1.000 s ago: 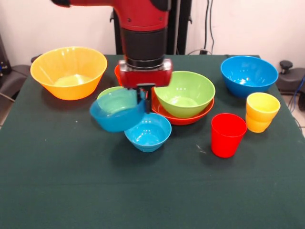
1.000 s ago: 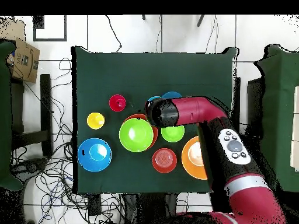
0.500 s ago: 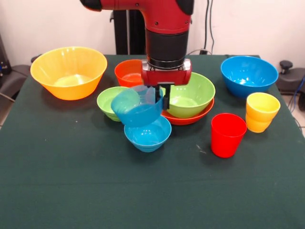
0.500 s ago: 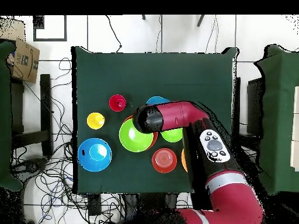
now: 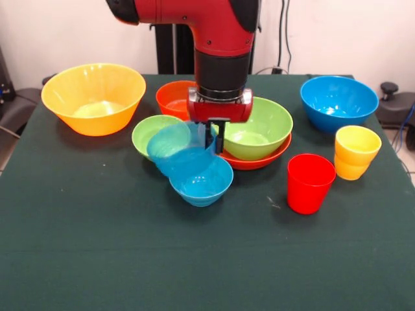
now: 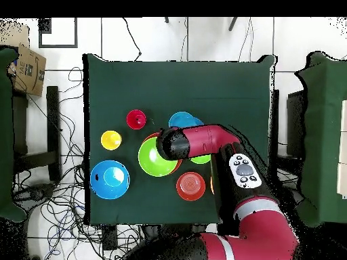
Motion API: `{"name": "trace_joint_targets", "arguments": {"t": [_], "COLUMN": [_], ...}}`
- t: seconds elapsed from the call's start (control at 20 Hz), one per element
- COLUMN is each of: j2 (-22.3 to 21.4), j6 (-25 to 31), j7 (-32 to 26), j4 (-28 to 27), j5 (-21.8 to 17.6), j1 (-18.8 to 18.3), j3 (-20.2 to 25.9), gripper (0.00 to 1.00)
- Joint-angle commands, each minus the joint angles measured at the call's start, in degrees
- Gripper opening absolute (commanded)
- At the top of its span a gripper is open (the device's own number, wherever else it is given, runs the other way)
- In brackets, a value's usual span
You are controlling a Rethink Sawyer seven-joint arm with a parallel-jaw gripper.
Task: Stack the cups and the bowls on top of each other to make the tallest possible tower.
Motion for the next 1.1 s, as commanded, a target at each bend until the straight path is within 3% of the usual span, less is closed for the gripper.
{"name": "trace_joint_targets", "arguments": {"t": [0.05,0.6,1.1], "j2": [5.8,8.0,5.1], "j6": [-4.5,-6.9,-3.8], "j7": [8.4,10.5,8.4], "j4": [-1.0,-1.8,-0.7], "j5": [0.7,4.2,8.2], "j1": [1.5,4.7,5.6], "j3": [-2.0,-3.8,-4.6], "gripper": [0.0,0.0,0.0]}}
